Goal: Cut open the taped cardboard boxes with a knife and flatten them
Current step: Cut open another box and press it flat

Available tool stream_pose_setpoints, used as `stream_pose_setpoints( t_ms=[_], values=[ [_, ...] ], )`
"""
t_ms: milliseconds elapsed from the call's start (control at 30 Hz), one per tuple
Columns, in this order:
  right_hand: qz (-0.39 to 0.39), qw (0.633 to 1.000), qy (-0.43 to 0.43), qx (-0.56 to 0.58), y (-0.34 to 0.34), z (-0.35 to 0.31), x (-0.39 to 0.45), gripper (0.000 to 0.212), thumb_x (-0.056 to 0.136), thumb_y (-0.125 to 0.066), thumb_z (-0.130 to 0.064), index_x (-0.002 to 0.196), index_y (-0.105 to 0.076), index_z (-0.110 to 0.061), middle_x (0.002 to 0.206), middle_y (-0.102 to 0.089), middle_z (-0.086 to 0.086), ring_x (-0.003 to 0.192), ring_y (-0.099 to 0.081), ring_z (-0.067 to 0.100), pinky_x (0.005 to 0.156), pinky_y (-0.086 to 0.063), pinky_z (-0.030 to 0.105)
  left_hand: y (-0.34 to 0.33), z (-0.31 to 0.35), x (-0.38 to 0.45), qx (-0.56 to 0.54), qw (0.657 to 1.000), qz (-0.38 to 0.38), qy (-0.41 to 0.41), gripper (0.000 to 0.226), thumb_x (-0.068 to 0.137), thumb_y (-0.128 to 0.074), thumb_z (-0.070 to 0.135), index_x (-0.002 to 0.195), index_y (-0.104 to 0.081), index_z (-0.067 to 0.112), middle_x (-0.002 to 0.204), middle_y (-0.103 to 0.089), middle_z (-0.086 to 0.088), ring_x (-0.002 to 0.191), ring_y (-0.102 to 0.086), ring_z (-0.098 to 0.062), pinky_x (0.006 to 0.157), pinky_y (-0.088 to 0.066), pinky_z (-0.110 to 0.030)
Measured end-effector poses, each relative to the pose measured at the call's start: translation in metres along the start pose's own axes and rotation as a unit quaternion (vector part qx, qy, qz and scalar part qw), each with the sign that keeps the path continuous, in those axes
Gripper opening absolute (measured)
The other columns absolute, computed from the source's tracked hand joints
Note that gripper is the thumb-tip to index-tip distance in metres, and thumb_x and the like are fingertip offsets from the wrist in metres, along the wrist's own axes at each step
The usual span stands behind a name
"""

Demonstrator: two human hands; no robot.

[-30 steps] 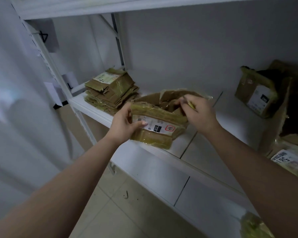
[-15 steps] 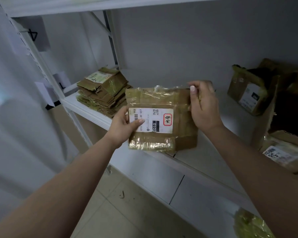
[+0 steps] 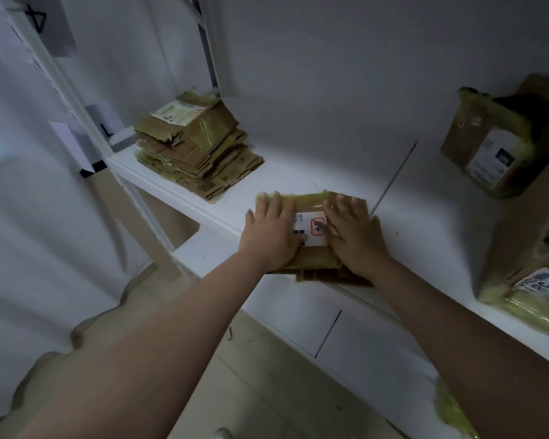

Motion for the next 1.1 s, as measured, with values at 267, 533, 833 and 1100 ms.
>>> stream_pose_setpoints(
  t_ms=[267, 533, 833, 1100],
  values=[
    [-0.028, 0.99, -0.024, -0.137, -0.022, 0.002, 0.009, 0.067, 0.096, -0.024, -0.054, 0.152, 0.002, -0.028, 0.16, 0.007, -0.002, 0.147, 0.008, 0.025, 0.115, -0.006, 0.055, -0.047, -0.001, 0.001, 0.07, 0.997, -0.015, -0.017, 0.064, 0.094, -0.014, 0.062, 0.153, -0.001, 0.04, 0.162, 0.007, -0.005, 0.148, 0.012, -0.03, 0.118, 0.001, -0.054],
    [-0.037, 0.988, -0.049, -0.145, -0.023, -0.006, 0.009, 0.066, 0.096, -0.024, -0.048, 0.152, 0.0, -0.022, 0.16, 0.006, 0.005, 0.146, 0.01, 0.03, 0.114, -0.002, 0.06, -0.047, -0.002, 0.003, 0.079, 0.997, -0.007, -0.014, 0.065, 0.093, -0.015, 0.063, 0.153, -0.003, 0.04, 0.163, 0.003, -0.006, 0.149, 0.008, -0.031, 0.119, -0.002, -0.054],
    [0.077, 0.992, -0.103, -0.006, 0.0, 0.008, -0.012, 0.064, 0.098, -0.036, -0.039, 0.151, -0.009, -0.015, 0.159, -0.001, 0.013, 0.146, -0.001, 0.031, 0.116, -0.01, 0.055, -0.04, -0.002, -0.008, 0.068, 0.996, -0.032, 0.041, 0.072, 0.093, -0.015, 0.068, 0.152, 0.009, 0.035, 0.161, 0.013, -0.009, 0.147, 0.015, -0.032, 0.119, -0.003, -0.055],
    [0.159, 0.978, -0.133, -0.035, 0.009, 0.013, -0.035, 0.052, 0.091, -0.05, -0.026, 0.137, -0.034, -0.008, 0.135, -0.044, 0.022, 0.123, -0.041, 0.041, 0.102, -0.036, 0.051, -0.034, -0.019, -0.04, -0.033, 0.979, 0.021, 0.2, 0.095, 0.08, -0.027, 0.083, 0.154, 0.0, 0.029, 0.16, 0.004, -0.02, 0.147, 0.002, -0.04, 0.113, -0.026, -0.054]
  ],
)
Point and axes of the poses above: each hand's wrist, its own x-axis towards the middle knuckle, its own y-axis out of the back of the hand, z = x × y, the point moved 9 cm from there along x, towards the middle knuckle
